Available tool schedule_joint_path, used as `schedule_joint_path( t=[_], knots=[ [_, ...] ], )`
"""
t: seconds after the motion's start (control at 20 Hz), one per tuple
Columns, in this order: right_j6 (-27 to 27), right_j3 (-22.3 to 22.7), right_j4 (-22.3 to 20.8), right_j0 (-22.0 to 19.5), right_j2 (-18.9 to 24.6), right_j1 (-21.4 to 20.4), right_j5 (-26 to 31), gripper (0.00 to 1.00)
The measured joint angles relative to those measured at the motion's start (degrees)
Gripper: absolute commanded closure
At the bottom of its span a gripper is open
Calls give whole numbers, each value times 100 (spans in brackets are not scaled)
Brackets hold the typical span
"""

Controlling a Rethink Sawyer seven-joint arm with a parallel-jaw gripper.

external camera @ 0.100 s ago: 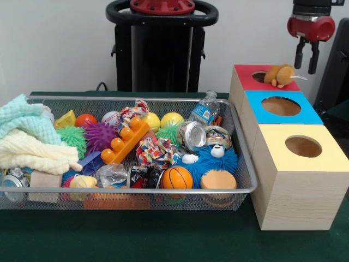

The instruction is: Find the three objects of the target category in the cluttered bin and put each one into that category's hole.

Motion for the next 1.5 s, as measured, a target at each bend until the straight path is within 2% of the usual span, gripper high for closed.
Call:
schedule_joint_path(
  t=[0.6, 1.5],
  knots=[
    [0, 33, 0, 14, 7, -20, 1, 0],
    [0, 91, -4, -491, -34, -523, 64, 0]
  ],
)
